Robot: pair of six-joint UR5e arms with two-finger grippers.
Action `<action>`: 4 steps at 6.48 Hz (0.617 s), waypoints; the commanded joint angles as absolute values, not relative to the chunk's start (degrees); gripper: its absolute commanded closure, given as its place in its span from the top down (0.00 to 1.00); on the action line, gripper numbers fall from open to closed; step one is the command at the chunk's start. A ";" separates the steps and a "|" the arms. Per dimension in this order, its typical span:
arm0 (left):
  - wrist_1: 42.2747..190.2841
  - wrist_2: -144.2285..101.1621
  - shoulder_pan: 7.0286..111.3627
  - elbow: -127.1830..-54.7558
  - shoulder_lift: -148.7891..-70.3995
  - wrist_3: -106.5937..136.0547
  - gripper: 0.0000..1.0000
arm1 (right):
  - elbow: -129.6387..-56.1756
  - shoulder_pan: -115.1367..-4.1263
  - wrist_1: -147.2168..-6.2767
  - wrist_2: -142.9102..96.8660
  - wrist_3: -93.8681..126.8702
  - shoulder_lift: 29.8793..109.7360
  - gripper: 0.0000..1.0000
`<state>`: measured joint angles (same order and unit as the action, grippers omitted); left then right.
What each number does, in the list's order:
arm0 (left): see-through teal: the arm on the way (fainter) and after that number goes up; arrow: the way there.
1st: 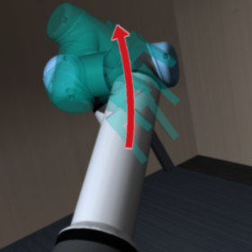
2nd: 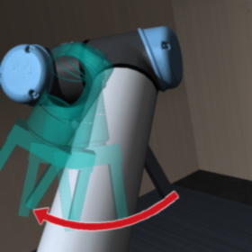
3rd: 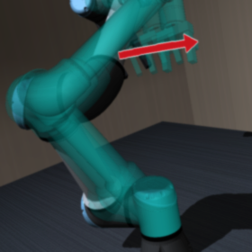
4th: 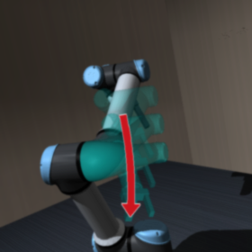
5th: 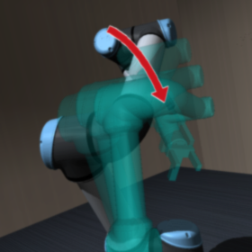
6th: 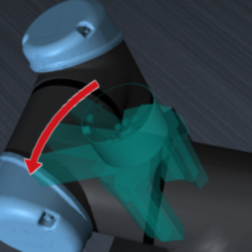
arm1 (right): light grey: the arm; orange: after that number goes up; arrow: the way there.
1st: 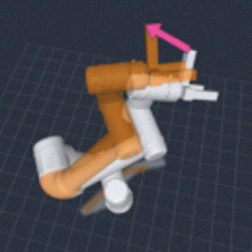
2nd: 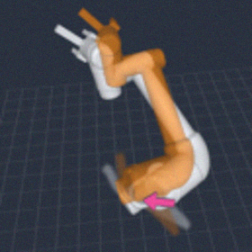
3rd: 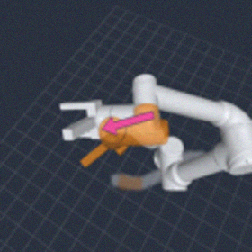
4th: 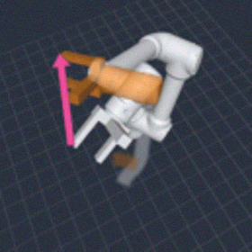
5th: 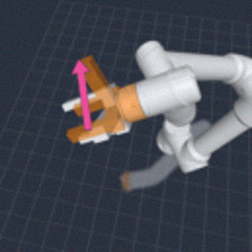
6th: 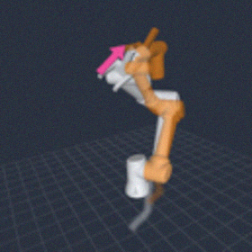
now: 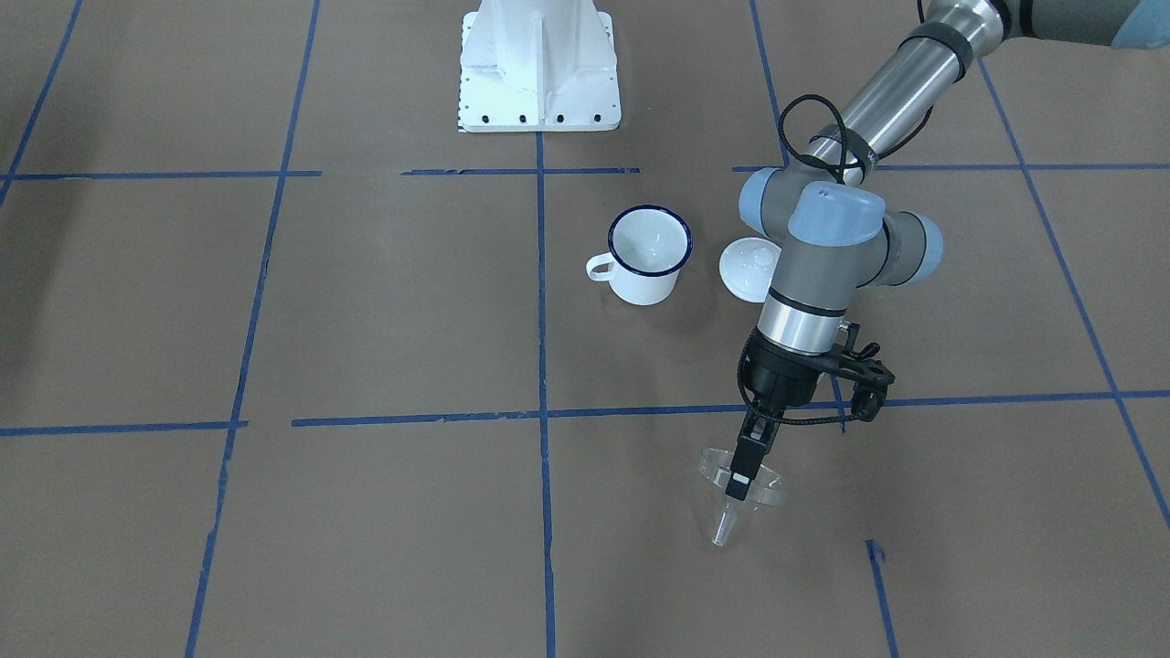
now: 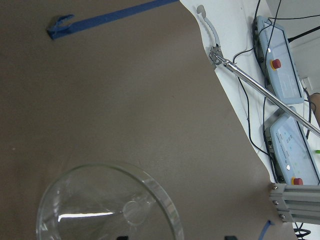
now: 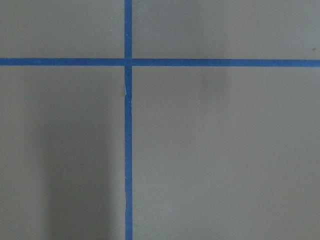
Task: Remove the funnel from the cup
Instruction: 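Carry the funnel farther from the robot and set it on the table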
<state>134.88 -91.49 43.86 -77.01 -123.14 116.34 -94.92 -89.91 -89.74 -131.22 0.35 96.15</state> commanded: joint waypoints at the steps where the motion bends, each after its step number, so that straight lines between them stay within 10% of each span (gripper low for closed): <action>1: 118.22 -100.15 43.94 -87.40 -121.03 106.13 0.94 | -94.92 -89.91 -89.74 -131.22 0.35 96.15 1.00; 4: 97.53 -107.21 44.21 -104.10 -113.14 86.82 0.93 | -94.92 -89.91 -89.74 -131.22 0.35 96.15 1.00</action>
